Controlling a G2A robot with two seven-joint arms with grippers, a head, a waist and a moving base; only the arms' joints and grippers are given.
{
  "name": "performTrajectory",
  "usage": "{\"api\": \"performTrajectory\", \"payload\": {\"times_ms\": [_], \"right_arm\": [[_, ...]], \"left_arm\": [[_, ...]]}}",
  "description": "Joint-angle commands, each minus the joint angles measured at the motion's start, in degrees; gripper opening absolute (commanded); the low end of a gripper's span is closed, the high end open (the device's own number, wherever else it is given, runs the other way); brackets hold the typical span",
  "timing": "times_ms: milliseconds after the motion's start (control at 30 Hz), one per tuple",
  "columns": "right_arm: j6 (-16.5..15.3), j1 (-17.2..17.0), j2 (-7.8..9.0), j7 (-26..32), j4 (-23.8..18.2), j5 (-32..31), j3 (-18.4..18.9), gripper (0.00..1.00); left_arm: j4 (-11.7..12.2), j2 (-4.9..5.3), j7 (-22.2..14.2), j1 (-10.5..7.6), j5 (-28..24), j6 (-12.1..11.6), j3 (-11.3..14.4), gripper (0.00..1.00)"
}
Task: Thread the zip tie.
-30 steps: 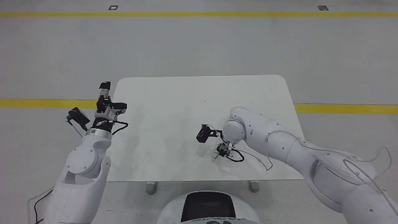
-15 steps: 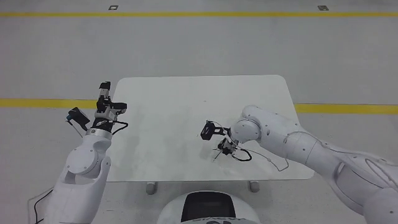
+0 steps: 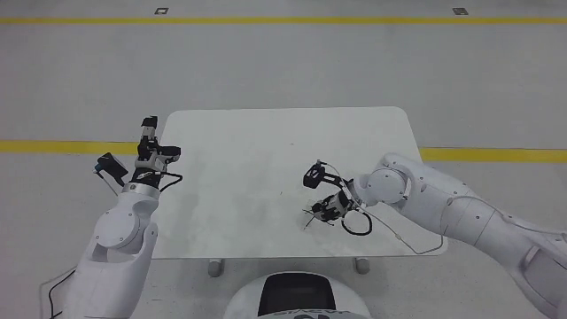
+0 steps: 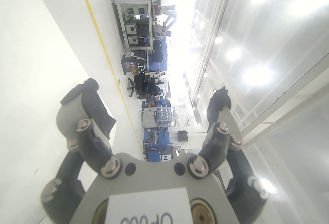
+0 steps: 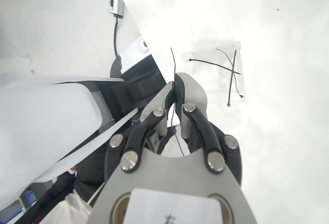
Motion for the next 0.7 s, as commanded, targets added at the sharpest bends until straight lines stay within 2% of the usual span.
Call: {"api": "performTrajectory", "payload": {"times_ms": [0, 333, 367, 533, 667], "right_arm": [[0.00, 0.01, -0.01, 0.01, 0.00, -0.08, 0.00, 0.00], [0.00, -0.69, -0.10, 0.01, -0.10, 0.37, 0.07, 0.00], [0.00, -0.90, -0.12, 0.47, 0.07, 1.68, 0.39, 0.00], [0.00, -1.13, -0.09, 11.22, 3.03, 15.33, 2.90, 0.00], [0.00, -1.79, -0.41, 17.71, 5.51, 22.85, 6.30, 0.00]], "left_arm": [[0.00, 0.00, 0.00, 0.00, 0.00, 0.00, 0.00, 1.00], [0.00, 0.00, 0.00, 0.00, 0.00, 0.00, 0.00, 1.00], [0.00, 0.00, 0.00, 0.00, 0.00, 0.00, 0.00, 1.00], [0.00, 0.00, 0.00, 0.00, 0.00, 0.00, 0.00, 1.00], [0.00, 0.00, 0.00, 0.00, 0.00, 0.00, 0.00, 1.00]]}}
